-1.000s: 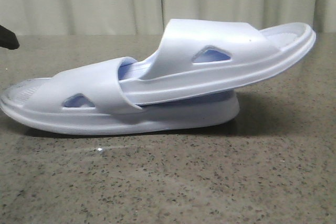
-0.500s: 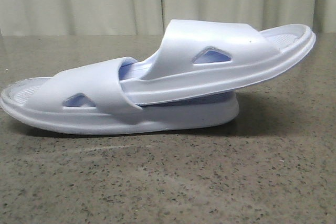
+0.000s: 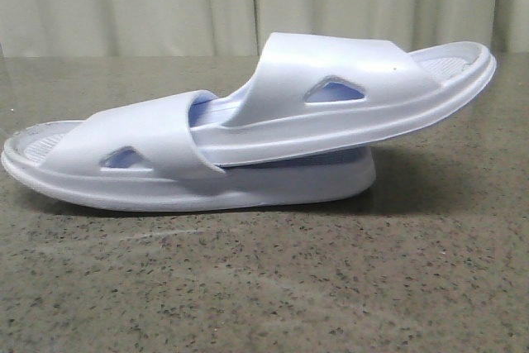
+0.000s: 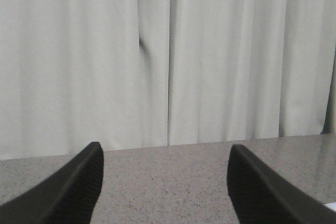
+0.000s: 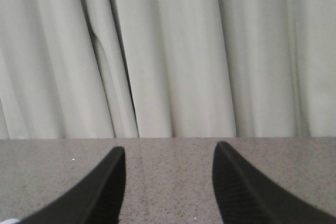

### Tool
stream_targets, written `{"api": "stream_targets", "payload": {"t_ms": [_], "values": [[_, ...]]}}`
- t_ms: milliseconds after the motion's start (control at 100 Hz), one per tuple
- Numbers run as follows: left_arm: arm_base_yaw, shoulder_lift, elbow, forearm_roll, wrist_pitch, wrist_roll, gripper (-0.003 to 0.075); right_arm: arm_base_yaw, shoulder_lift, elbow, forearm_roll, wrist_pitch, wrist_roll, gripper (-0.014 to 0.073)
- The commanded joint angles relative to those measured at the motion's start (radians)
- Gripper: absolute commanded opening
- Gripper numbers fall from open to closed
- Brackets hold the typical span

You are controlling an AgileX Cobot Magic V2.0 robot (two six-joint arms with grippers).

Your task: Insert blue slippers together front up

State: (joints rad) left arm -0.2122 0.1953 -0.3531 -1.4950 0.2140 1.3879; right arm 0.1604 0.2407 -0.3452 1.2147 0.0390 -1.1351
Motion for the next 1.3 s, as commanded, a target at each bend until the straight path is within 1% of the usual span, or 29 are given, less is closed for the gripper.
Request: {"api": "stream_targets", "payload": {"t_ms": [0, 150, 260, 340, 510, 670, 730, 780, 810, 950, 1000, 1040, 1090, 1290], "values": [[-0.005, -0.035, 0.008, -0.008, -0.013, 0.000, 0.0447, -0.003, -0.035, -0.003, -0.047, -0.030, -0.026, 0.0318], [-0.005, -0.093, 0.077, -0.008, -0.073, 0.000, 0.0447, -0.003, -0.105, 0.036, -0.101, -0.032, -0.026, 0.0317], [-0.005, -0.114, 0.128, -0.008, -0.126, 0.000, 0.0447, -0.003, -0.151, 0.063, -0.107, -0.030, -0.026, 0.0317], [-0.005, -0.119, 0.145, -0.038, -0.130, 0.000, 0.0447, -0.003, -0.173, 0.087, -0.111, -0.032, -0.026, 0.0317], [-0.005, -0.119, 0.156, -0.024, -0.137, 0.000, 0.0447, -0.003, -0.187, 0.145, -0.111, -0.039, -0.026, 0.0317], [-0.005, -0.119, 0.158, -0.024, -0.144, 0.000, 0.0426, -0.003, -0.187, 0.149, -0.111, -0.057, -0.026, 0.0314], [-0.005, -0.119, 0.158, -0.024, -0.148, 0.000, 0.0390, -0.003, -0.187, 0.149, -0.111, -0.067, -0.026, 0.0286], [-0.005, -0.119, 0.158, -0.024, -0.150, 0.000, 0.0347, -0.003, -0.187, 0.149, -0.111, -0.074, -0.026, 0.0234], [-0.005, -0.119, 0.158, -0.024, -0.151, 0.000, 0.0317, -0.003, -0.187, 0.149, -0.111, -0.078, -0.026, 0.0188], [-0.005, -0.119, 0.158, -0.024, -0.186, 0.000, 0.0137, -0.003, -0.187, 0.149, -0.111, -0.078, -0.026, -0.0002], [-0.005, -0.119, 0.158, -0.024, -0.199, 0.000, 0.0062, -0.003, -0.187, 0.149, -0.111, -0.078, -0.026, -0.0053], [-0.005, -0.119, 0.158, -0.024, -0.208, 0.000, 0.0020, -0.003, -0.187, 0.149, -0.111, -0.078, -0.026, -0.0086], [-0.005, -0.119, 0.158, -0.024, -0.214, 0.000, 0.0015, -0.003, -0.187, 0.149, -0.111, -0.078, -0.026, -0.0108], [-0.005, -0.119, 0.158, -0.027, -0.214, 0.000, 0.0016, -0.003, -0.187, 0.149, -0.111, -0.078, -0.026, -0.0107]]}}
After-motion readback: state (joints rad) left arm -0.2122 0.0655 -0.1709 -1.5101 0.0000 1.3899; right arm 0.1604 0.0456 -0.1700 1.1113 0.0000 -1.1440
